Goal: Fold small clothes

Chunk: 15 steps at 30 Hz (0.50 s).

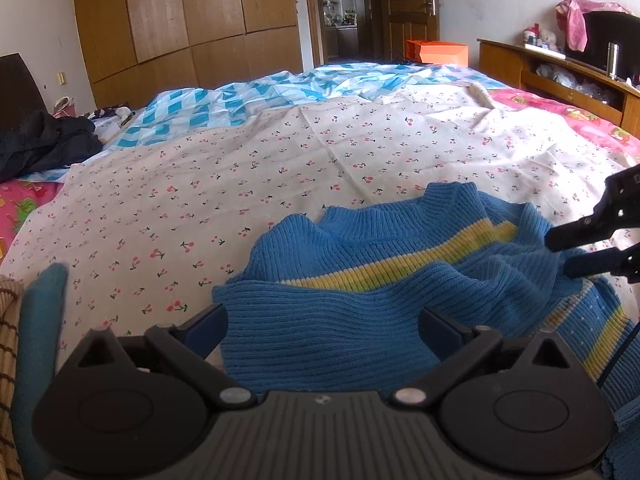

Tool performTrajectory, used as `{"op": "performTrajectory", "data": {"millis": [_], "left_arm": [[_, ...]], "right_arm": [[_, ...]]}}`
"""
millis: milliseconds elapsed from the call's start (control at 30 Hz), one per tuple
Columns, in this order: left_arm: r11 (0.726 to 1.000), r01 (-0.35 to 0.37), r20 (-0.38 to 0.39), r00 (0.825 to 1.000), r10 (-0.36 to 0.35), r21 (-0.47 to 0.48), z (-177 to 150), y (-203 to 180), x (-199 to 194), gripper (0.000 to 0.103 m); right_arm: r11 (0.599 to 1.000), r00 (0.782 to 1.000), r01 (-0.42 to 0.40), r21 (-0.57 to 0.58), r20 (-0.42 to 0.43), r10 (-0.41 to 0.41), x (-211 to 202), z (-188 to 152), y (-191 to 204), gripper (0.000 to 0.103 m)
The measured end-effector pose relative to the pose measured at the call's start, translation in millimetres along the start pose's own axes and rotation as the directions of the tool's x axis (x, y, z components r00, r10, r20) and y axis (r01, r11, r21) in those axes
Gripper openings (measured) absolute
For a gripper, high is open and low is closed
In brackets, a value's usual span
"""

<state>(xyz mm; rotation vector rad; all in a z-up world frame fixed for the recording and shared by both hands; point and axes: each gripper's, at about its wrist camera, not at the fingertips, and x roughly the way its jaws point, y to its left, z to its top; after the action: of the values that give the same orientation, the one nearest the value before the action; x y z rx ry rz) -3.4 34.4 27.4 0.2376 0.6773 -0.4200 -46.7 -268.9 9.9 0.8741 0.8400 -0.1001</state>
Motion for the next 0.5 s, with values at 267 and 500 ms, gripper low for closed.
{"op": "performTrajectory", "data": {"millis": [267,500], "left_arm": [[1.000,-0.003,0.002,1.000,0.003,-0.013,-1.2,3.6,-0.1,0.103],[0.997,-0.006,0.076,0.997,0.012,-0.074,9.1,15.3,-16.6,0.103]], "right_arm": [[0.998,1.000,-0.003,0.056,-0.020,0.004,24.9,11.3,-4.1,0.010],[0.955,0.948,-0.233,-0.185,0.177,0.265,-45.0,14.6,53.8,0.009]]}}
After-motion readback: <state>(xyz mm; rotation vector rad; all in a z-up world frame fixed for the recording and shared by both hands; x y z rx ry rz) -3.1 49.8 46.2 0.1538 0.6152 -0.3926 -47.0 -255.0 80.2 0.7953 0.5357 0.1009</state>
